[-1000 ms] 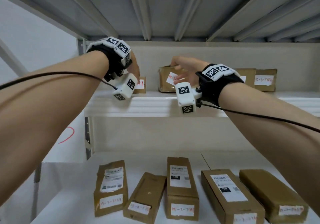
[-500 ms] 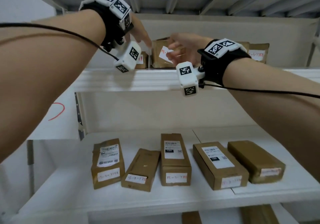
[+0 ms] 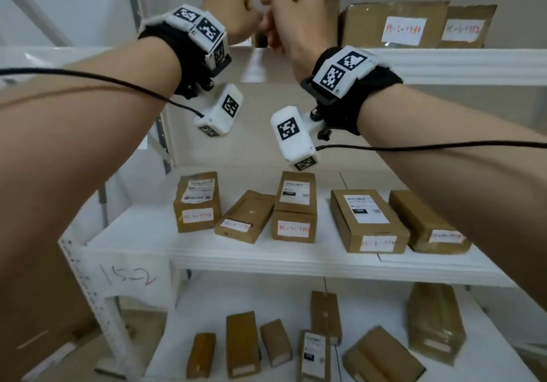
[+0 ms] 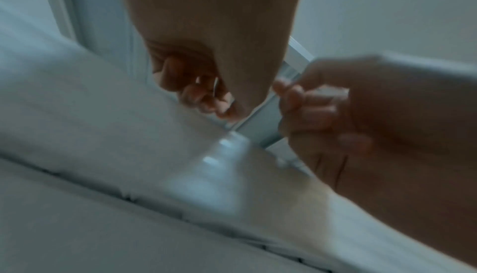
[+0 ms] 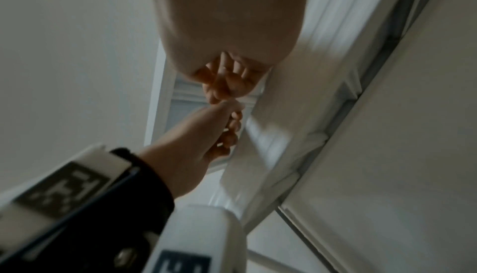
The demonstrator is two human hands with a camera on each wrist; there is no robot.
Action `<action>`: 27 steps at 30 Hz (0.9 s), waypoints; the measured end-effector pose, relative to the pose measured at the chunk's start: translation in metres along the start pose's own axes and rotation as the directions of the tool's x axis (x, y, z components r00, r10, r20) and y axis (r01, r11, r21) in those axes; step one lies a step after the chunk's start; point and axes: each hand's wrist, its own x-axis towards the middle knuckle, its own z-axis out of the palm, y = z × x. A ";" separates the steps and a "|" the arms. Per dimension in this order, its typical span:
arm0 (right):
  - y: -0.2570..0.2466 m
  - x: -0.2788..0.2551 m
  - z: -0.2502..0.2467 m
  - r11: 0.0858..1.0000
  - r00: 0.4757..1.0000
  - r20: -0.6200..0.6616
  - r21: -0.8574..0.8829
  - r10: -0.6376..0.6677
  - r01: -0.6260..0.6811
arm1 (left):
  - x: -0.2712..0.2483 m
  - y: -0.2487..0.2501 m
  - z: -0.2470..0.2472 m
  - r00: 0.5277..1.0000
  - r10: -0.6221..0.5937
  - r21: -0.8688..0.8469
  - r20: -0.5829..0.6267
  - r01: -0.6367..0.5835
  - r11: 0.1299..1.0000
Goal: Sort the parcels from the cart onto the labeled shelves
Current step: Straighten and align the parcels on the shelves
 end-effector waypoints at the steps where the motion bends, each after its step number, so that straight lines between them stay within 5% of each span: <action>1: 0.003 -0.010 0.004 0.999 0.999 -0.002 0.026 -0.044 0.044 | -0.011 -0.001 0.002 1.000 0.014 -0.010 -0.011 -0.014 1.000; 7: 0.044 -0.066 0.011 0.989 0.986 0.137 0.123 -0.094 0.078 | -0.076 -0.016 0.012 0.982 0.119 0.024 -0.146 -0.117 0.993; 16: 0.118 -0.095 -0.008 0.973 0.924 0.326 -0.176 0.199 -0.147 | -0.134 -0.080 0.059 0.999 0.040 0.062 0.031 -0.042 0.997; 18: 0.137 -0.091 -0.017 0.915 0.849 0.394 -0.337 0.351 -0.221 | -0.135 -0.093 0.071 0.988 0.013 0.068 0.155 -0.024 0.997; 21: 0.162 -0.080 -0.034 0.751 0.629 0.461 -0.574 0.626 -0.327 | -0.131 -0.115 0.095 0.923 -0.042 0.036 0.384 0.030 0.999; 23: 0.175 -0.071 -0.047 0.670 0.532 0.446 -0.647 0.720 -0.365 | -0.125 -0.126 0.114 0.866 -0.069 0.010 0.496 0.074 0.997; 27: 0.189 -0.052 -0.081 0.556 0.511 0.333 -0.739 0.792 -0.380 | -0.112 -0.120 0.158 0.750 -0.136 0.076 0.647 0.114 0.991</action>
